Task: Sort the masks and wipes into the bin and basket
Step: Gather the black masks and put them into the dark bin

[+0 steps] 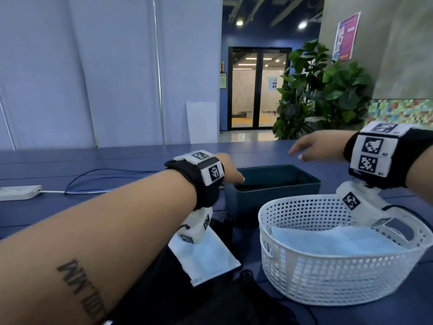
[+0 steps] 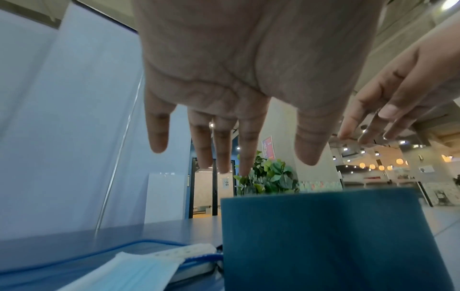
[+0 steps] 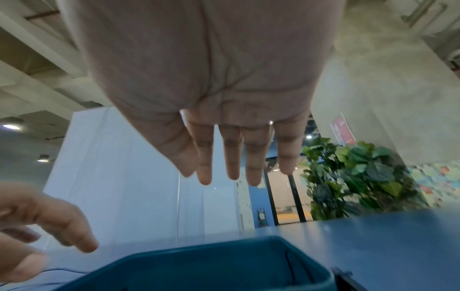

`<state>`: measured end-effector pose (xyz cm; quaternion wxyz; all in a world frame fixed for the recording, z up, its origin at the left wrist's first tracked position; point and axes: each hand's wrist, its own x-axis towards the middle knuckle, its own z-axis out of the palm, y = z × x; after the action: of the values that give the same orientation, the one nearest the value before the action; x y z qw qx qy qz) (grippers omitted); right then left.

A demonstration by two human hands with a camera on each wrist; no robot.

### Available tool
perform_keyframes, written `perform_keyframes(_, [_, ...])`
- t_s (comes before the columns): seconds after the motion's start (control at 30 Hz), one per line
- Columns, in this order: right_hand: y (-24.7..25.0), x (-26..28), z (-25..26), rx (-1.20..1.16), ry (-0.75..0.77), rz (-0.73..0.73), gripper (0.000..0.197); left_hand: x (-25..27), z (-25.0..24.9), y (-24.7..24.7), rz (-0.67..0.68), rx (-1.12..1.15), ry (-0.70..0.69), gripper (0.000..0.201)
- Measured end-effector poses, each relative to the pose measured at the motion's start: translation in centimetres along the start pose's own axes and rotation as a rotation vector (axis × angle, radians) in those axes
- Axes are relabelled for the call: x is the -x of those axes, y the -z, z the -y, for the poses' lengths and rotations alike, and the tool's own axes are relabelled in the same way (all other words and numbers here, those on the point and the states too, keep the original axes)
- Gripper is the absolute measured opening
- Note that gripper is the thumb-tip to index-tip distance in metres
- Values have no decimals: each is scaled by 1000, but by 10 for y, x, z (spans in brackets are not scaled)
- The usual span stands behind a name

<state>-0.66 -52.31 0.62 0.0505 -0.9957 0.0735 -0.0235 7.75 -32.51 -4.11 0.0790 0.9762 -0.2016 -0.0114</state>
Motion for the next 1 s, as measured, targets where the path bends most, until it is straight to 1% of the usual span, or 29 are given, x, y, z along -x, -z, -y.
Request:
perform_keyframes(0.07, [12,15,6,-42,53,-84,28,25,10,15,4,-7,-14,48])
perform_keyframes(0.13, [22,35,17,-70,101,-153,20,52,25,28,30,-41,-38,48])
perform_keyframes(0.23, [32,70,38,-86,187,-243,14,92,52,40,150,-41,-49,41])
perform_keyframes(0.3, [35,94,56,-101,239,-268,14,119,70,43,231,2,-35,38])
perform_keyframes(0.33, [34,105,65,-107,266,-265,13,130,80,44,250,14,-25,37])
perform_keyframes(0.37, [32,114,74,-108,295,-247,12,141,89,45,260,20,-18,37])
perform_keyframes(0.43, [25,131,92,-95,355,-165,12,156,109,43,278,32,10,36])
perform_keyframes(0.5, [13,145,110,-76,391,-45,12,167,128,36,312,81,61,34])
perform_keyframes(0.63, [-17,160,139,-20,437,241,18,178,154,13,364,219,188,28])
perform_keyframes(0.73, [-43,161,151,32,463,397,22,178,159,-5,379,249,216,28])
perform_keyframes(0.8, [-61,160,157,60,458,448,28,175,155,-13,378,280,231,24])
perform_keyframes(0.87, [-75,157,163,81,452,468,41,169,150,-20,375,297,252,22])
perform_keyframes(0.93, [-88,154,168,114,458,481,56,164,143,-25,368,266,262,24])
perform_keyframes(1.0, [-100,151,171,174,465,474,65,158,136,-28,370,241,263,31])
